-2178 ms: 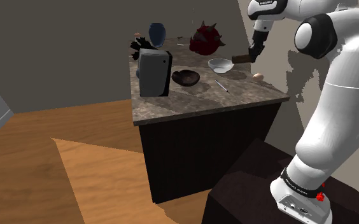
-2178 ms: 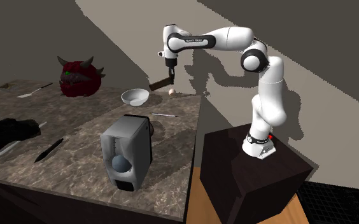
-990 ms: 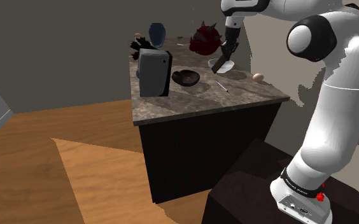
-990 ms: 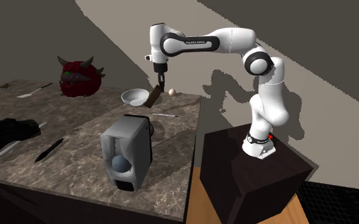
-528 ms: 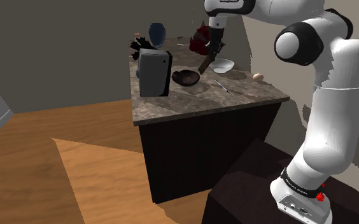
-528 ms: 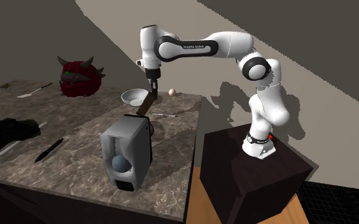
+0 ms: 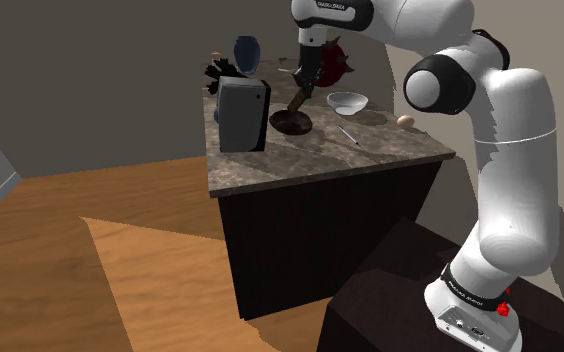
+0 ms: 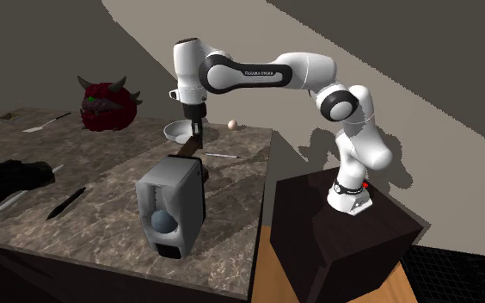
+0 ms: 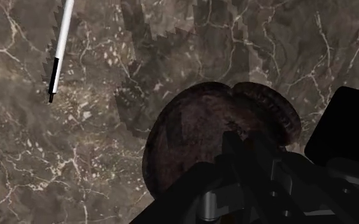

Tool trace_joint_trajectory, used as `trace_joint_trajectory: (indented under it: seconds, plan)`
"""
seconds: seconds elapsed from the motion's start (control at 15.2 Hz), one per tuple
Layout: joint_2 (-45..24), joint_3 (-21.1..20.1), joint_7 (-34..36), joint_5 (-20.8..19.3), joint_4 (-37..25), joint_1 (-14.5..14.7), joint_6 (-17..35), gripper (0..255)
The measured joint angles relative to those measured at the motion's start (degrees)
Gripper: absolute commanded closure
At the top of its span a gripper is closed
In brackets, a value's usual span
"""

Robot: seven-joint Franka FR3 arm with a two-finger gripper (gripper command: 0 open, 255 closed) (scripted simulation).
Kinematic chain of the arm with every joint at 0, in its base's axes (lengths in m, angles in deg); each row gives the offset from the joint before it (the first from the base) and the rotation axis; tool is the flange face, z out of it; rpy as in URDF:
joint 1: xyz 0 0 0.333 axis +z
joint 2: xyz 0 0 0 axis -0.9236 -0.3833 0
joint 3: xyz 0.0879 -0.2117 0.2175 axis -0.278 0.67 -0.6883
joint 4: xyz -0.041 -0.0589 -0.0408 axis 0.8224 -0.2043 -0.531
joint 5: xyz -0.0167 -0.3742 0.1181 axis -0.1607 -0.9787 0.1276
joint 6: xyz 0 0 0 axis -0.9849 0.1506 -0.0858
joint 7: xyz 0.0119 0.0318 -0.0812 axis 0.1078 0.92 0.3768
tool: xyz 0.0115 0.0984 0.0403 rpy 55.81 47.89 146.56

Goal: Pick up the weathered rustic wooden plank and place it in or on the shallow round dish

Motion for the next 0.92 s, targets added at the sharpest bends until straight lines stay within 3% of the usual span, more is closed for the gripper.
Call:
trace_joint_trajectory:
  seconds: [0.92]
  plan:
    - [2.4, -0.1, 0.4, -0.5, 11.1, 2.0, 9.9, 255]
